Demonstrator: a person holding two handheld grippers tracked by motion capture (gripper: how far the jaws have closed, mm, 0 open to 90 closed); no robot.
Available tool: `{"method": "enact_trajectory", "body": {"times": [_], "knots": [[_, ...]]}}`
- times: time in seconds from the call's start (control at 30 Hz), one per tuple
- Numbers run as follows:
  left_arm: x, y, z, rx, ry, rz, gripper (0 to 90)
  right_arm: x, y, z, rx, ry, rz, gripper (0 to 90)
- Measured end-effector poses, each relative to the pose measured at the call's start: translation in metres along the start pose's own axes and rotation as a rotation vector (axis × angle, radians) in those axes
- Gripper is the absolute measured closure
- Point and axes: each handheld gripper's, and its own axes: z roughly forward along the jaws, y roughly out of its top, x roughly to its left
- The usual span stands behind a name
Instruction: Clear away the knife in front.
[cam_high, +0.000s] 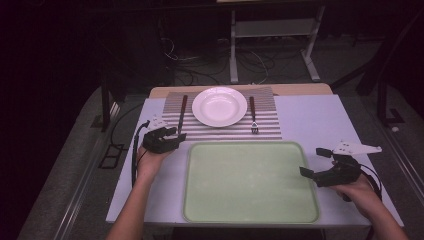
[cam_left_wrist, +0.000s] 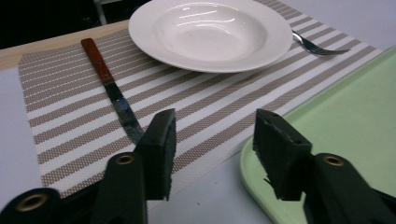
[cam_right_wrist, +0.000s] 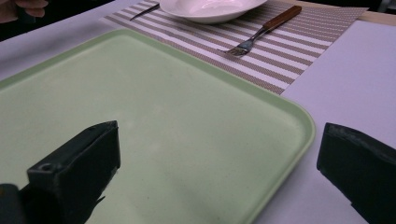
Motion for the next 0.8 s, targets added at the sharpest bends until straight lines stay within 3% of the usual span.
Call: {"method": "enact_trajectory", "body": {"times": [0.2,0.8], "knots": [[0.008,0.003,0.009,0.012,0.030,-0.012,57.3,0.000,-0.001,0.000,0.006,-0.005,0.001,0.0],[0.031,0.009,0.041,0.027,0.077,-0.045,59.7,-0.001,-0.002,0.003,0.022,-0.011,0.010,0.0]]}}
